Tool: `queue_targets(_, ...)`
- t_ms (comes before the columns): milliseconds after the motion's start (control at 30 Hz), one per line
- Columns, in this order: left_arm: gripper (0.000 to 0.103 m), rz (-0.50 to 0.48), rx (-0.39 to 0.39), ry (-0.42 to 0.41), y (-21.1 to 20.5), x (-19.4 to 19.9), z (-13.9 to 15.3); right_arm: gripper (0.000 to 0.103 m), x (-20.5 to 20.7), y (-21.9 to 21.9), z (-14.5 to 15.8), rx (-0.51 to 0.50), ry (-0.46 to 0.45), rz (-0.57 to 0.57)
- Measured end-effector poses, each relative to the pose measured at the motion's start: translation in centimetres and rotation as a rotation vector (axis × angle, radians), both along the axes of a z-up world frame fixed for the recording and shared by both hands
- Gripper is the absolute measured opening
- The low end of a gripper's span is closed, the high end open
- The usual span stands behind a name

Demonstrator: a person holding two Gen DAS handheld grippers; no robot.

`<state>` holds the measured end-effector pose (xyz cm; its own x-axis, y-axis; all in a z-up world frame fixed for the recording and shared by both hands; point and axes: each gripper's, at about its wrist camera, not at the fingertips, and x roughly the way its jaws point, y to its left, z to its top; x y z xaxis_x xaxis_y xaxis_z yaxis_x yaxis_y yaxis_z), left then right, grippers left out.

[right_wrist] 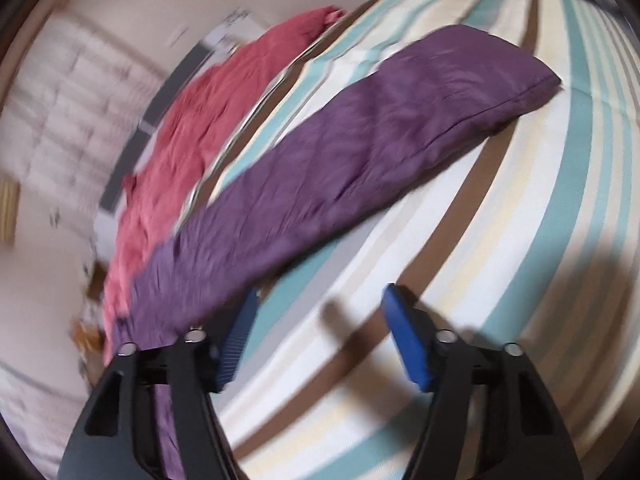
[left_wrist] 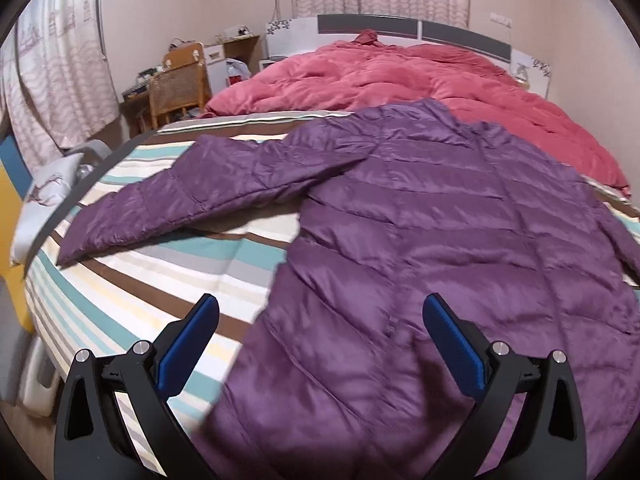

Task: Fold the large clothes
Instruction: 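Reach down and pinch the jacket sleeve cuff with the right tool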

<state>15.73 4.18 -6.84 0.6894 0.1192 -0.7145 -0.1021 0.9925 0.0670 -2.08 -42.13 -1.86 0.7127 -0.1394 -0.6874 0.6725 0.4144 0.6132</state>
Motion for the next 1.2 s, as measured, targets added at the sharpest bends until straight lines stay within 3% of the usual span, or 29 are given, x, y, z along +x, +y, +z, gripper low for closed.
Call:
queue_targets(167,0.101,0.005,0.02,-0.002,0.9,1.3,-0.9,0.061,-0.4,-3.1,-0.6,0.045,-0.058,-0.123)
queue_targets(367,0.101,0.047,0.017,0.036,2.0,2.4,-2.4,0.048,-0.7,-6.3,-1.3,0.08,-0.094,-0.235)
queue_targets(567,0.101,0.08,-0.01,0.055,2.9,2.7,-3.5,0.047,-1.0,-8.3,-1.5,0.104,-0.131,-0.319)
queue_targets(700,0.101,0.116,0.02,0.064,3.7,3.0,-3.6,0.031,-1.4,-8.8,-1.8,0.092,-0.101,-0.355)
queue_targets(867,0.101,0.122,0.002,0.103,4.4,3.4,-4.5,0.018,1.3,-8.9,-0.7,-0.024,0.032,-0.314)
queue_targets(1200,0.101,0.123,-0.002,0.104,4.2,3.4,-4.9,0.018,9.1,-2.3,5.6,-0.431,0.109,-0.039)
